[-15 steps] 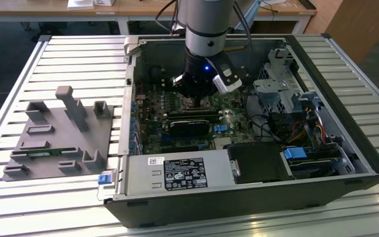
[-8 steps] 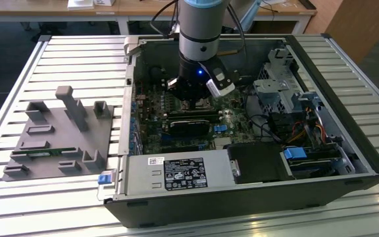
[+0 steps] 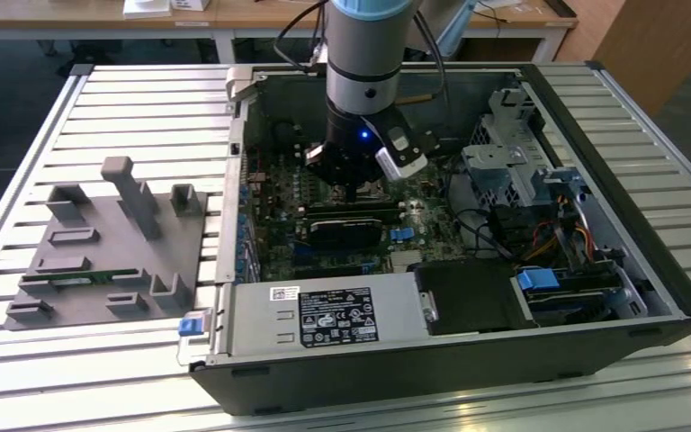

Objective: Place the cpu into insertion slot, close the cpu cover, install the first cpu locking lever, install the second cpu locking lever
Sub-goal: 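Install the second cpu locking lever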

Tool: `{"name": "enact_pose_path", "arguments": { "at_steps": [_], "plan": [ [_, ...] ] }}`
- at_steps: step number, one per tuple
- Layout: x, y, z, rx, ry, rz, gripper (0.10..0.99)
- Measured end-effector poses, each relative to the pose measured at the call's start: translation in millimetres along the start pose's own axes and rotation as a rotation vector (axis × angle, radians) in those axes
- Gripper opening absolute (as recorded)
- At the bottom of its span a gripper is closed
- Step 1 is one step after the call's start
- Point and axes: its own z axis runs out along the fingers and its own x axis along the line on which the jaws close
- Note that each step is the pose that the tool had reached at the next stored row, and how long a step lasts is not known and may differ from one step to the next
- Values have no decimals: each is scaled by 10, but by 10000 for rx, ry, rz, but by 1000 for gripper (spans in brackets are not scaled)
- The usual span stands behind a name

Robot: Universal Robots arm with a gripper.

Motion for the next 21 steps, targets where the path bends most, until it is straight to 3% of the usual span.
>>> {"name": "enact_pose_path", "arguments": {
  "at_steps": [7,11,21],
  "plan": [
    [5,-7,0,-28,-1,0,106],
    [6,-38,-1,-139,-7,-1,106],
    [91,-159,-6,-891,-47,-8,106]
  ]
}}
